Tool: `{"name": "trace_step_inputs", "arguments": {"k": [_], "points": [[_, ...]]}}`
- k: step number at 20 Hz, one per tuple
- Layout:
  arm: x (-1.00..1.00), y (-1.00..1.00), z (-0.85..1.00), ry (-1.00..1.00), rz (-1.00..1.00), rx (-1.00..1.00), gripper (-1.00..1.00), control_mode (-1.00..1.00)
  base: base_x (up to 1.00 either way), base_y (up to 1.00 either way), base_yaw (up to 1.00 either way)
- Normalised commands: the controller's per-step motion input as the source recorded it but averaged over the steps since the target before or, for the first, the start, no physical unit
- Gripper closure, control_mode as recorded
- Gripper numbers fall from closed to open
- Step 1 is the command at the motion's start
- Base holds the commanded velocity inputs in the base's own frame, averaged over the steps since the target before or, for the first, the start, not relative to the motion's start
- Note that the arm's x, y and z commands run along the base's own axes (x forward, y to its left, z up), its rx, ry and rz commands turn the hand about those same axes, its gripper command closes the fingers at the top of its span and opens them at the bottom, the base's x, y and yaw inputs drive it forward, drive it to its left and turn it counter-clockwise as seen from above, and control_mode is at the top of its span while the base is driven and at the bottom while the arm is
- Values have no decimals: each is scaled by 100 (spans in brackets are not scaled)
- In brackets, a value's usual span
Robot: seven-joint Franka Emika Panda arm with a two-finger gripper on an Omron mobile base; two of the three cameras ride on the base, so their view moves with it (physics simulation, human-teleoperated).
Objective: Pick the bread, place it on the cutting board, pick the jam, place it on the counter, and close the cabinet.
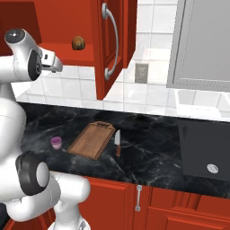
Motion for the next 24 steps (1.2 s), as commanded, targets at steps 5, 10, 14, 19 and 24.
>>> {"name": "trace_step_inputs", "arguments": {"k": [5,10,14,19,24], "points": [[1,-30,3,-2,0,0,-100,-100,0,0,0],[3,-25,3,-5,0,-1,-100,-100,0,0,0],[18,0,0,-9,0,-5,-100,-100,0,0,0],[18,0,0,-8,0,-3,-100,-100,0,0,0],[30,0,10,-1,0,0,-100,-100,0,0,0]]}}
